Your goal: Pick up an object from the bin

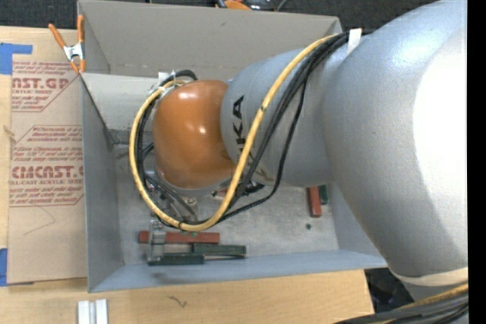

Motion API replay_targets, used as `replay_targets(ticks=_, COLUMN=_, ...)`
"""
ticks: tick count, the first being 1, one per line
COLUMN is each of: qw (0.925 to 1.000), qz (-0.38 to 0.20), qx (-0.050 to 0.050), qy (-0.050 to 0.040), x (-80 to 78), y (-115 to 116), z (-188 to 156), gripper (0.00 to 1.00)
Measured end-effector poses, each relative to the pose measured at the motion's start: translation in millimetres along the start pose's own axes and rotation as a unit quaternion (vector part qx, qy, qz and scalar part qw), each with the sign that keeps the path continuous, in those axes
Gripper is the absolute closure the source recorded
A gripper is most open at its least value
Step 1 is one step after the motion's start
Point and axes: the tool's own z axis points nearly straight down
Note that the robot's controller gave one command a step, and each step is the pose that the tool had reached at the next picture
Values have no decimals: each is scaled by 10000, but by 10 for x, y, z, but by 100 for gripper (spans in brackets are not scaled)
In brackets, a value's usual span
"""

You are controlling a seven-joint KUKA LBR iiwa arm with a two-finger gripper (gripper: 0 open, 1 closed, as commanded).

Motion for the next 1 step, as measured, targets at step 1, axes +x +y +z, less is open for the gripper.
replay_targets(ticks=1, qw=9987, qz=500, qx=-1, qy=-28, x=21, y=-440, z=689, gripper=0)
